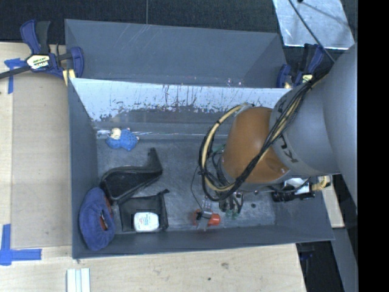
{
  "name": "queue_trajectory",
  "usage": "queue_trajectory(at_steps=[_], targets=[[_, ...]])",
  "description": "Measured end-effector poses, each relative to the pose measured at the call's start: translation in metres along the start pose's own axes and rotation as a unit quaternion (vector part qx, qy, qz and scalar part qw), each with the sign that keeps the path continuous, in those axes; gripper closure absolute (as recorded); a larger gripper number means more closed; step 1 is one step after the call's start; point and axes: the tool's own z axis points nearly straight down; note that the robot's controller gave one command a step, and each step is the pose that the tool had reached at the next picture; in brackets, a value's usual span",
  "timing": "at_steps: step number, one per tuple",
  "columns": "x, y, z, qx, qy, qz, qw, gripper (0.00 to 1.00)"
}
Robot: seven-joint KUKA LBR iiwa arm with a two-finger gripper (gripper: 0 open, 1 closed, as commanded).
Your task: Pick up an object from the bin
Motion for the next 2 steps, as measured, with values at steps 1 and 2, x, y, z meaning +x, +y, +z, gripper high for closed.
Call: queue_trajectory(at_steps=[1, 2], targets=[[-0.001, 0.0, -0.001, 0.0, -0.0013, 0.0, 1.0, 1.0], [-0.014, 0.005, -0.063, -0.002, -0.0054, -0.007, 1.0, 1.0]])
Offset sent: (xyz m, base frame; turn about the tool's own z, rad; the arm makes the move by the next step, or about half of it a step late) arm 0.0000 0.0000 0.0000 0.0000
